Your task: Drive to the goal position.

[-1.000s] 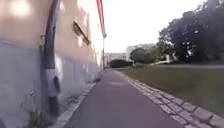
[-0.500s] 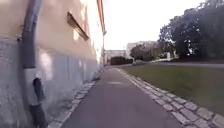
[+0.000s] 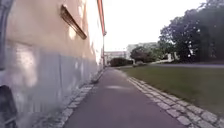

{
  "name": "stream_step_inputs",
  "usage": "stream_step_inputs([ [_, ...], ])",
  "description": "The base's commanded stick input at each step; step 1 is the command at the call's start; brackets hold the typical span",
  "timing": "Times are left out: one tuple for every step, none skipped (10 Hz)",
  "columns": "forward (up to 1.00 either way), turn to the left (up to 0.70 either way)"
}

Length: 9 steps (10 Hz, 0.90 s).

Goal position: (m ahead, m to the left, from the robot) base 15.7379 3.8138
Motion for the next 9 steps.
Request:
stream_step_inputs([
  [0.70, 0.00],
  [0.70, 0.00],
  [0.70, 0.00],
  [0.70, 0.00],
  [0.70, 0.00],
  [0.70, 0.00],
  [0.70, 0.00],
  [0.70, 0.00],
  [0.70, 0.00],
])
